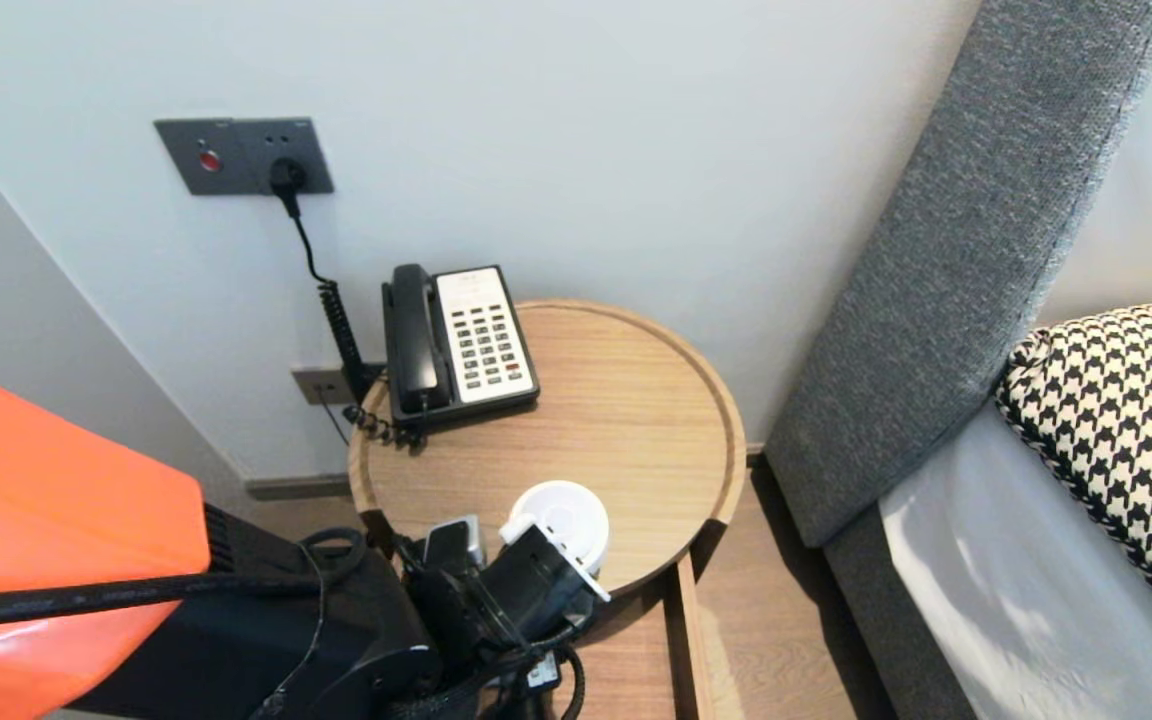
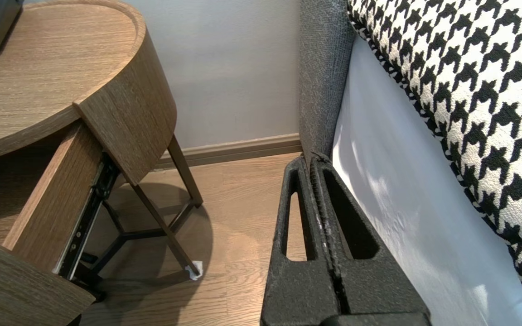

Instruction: Take the remote control out of the drawer one by one and place them on the table

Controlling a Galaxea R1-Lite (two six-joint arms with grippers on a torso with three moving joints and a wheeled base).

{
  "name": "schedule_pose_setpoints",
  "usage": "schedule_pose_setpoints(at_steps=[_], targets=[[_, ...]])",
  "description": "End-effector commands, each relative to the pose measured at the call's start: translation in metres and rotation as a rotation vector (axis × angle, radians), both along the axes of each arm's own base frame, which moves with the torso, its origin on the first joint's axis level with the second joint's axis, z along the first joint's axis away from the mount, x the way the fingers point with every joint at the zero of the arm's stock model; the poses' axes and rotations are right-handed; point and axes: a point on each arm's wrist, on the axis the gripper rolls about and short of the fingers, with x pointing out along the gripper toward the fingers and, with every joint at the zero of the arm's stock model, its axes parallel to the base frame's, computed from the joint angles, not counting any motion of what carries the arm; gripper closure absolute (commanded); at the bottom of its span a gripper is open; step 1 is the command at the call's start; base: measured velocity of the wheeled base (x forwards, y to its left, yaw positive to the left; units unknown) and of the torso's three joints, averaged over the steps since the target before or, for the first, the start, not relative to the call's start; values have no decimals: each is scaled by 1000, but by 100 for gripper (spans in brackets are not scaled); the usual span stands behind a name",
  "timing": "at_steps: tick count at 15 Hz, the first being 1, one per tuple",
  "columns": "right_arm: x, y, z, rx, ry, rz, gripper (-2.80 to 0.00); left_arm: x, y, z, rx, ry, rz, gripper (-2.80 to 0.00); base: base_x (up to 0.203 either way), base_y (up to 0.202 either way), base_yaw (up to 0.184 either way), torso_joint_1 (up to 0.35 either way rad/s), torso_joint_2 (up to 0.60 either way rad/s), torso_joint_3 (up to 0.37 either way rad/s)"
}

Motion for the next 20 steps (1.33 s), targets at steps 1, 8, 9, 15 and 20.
schedule_pose_setpoints(at_steps=[1, 8, 9, 15, 20], targets=[[2, 0, -7, 0, 26, 0, 0, 3, -3, -6, 12, 8, 7, -280, 0, 0, 0, 0, 0, 0], [2, 0, -7, 0, 26, 0, 0, 3, -4, -15, 30, 21, 9, -280, 0, 0, 0, 0, 0, 0], [2, 0, -7, 0, 26, 0, 0, 3, -4, -16, 32, 23, 8, -280, 0, 0, 0, 0, 0, 0], [2, 0, -7, 0, 26, 0, 0, 3, -4, -18, 35, 27, 7, -280, 0, 0, 0, 0, 0, 0], [2, 0, -7, 0, 26, 0, 0, 4, -6, -22, 32, 32, 4, -280, 0, 0, 0, 0, 0, 0]])
